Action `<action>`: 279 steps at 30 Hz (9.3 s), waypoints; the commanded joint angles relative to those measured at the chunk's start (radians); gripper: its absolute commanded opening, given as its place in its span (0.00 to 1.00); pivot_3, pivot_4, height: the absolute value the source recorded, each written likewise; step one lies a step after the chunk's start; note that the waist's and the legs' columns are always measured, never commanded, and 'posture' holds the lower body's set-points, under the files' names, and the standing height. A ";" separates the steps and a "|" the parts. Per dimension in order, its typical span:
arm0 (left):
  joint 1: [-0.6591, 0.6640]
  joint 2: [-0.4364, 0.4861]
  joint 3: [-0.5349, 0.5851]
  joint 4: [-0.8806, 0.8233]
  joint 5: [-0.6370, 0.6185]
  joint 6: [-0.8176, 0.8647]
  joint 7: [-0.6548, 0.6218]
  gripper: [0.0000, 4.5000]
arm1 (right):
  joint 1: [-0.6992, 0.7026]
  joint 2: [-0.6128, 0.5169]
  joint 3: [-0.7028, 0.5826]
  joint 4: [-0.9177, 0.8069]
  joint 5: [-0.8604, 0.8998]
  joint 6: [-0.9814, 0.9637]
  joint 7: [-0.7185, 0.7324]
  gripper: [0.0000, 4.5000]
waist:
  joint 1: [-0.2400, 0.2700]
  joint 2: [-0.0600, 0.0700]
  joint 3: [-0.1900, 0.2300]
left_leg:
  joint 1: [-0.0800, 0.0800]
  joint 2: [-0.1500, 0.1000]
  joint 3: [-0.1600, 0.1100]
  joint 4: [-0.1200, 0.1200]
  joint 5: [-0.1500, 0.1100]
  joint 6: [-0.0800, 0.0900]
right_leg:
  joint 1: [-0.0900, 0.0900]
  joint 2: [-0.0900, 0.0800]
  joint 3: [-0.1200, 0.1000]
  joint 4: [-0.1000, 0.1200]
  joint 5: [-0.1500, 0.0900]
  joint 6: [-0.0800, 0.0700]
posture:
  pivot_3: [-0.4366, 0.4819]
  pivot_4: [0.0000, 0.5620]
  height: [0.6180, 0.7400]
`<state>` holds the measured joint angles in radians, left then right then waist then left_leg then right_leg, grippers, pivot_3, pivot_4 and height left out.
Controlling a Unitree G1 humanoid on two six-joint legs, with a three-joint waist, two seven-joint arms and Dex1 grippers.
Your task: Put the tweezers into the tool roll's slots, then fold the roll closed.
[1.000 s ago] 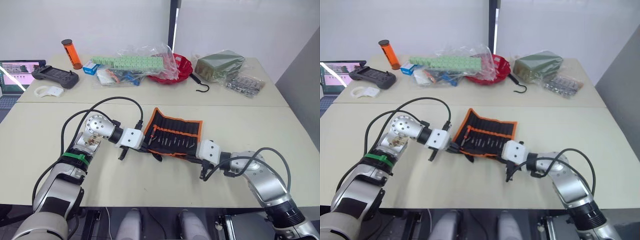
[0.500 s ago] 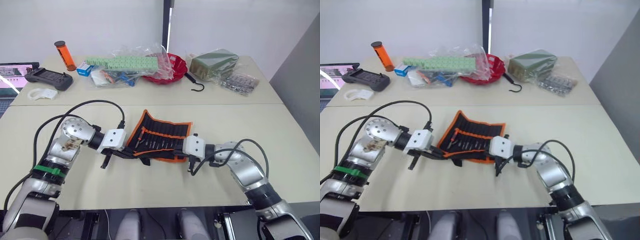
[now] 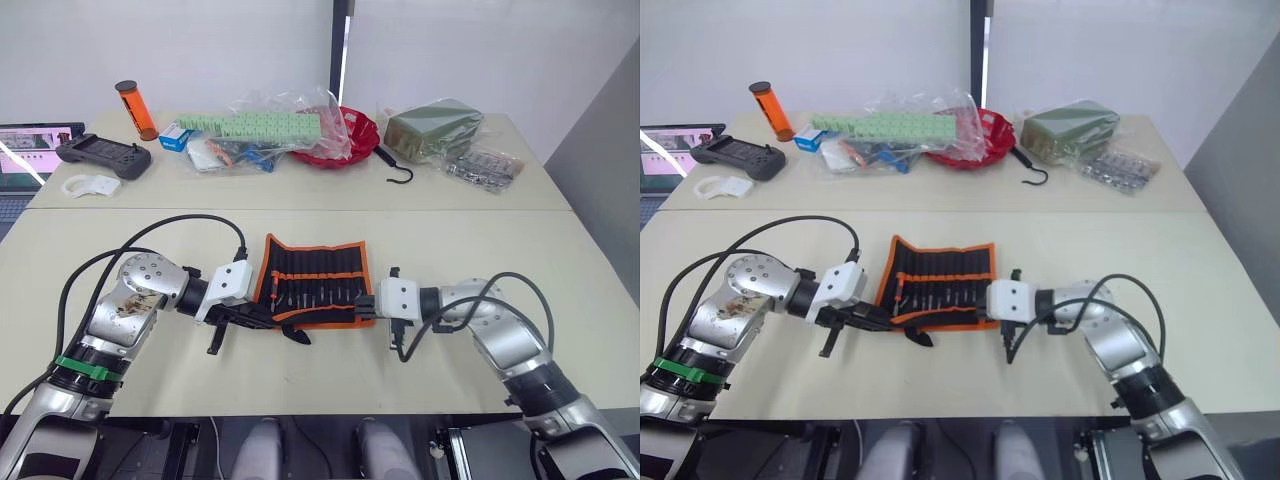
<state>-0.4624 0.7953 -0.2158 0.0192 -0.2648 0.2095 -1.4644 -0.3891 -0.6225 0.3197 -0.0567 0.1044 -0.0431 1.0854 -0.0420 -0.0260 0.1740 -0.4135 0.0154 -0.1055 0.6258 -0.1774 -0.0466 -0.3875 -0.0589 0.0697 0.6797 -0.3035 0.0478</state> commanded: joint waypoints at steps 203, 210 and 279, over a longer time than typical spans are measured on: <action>0.398 0.071 0.444 -0.263 -0.205 0.137 0.399 1.00 | -0.269 0.050 -0.245 -0.107 0.589 1.423 -0.467 0.01 | -0.001 0.005 0.004 | -0.002 0.001 0.002 -0.004 0.000 0.000 | -0.001 -0.001 0.001 -0.009 0.000 -0.001 | 0.48 0.27 1.00; 0.406 0.066 0.443 -0.273 -0.209 0.143 0.400 1.00 | -0.363 -0.023 -0.243 -0.072 0.646 1.572 -0.381 0.01 | 0.003 0.005 0.004 | -0.002 0.001 0.002 -0.004 0.000 0.000 | -0.001 -0.001 0.001 -0.009 0.000 -0.001 | 0.48 0.27 1.00; 0.322 0.049 0.382 -0.221 -0.168 0.127 0.396 1.00 | -0.465 0.208 -0.283 0.085 0.672 1.651 -0.602 0.01 | -0.002 0.006 0.004 | -0.003 0.001 0.002 -0.005 0.000 0.000 | -0.002 -0.001 0.001 -0.009 0.000 -0.001 | 0.48 0.27 1.00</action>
<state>-0.1330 0.8390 0.1497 -0.1760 -0.4296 0.3452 -1.0721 -0.8316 -0.4200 0.0261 0.0399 0.7916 1.6071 0.4859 -0.0438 -0.0201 0.1782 -0.4163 0.0164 -0.1037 0.6210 -0.1778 -0.0464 -0.3896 -0.0595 0.0703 0.6709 -0.3039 0.0472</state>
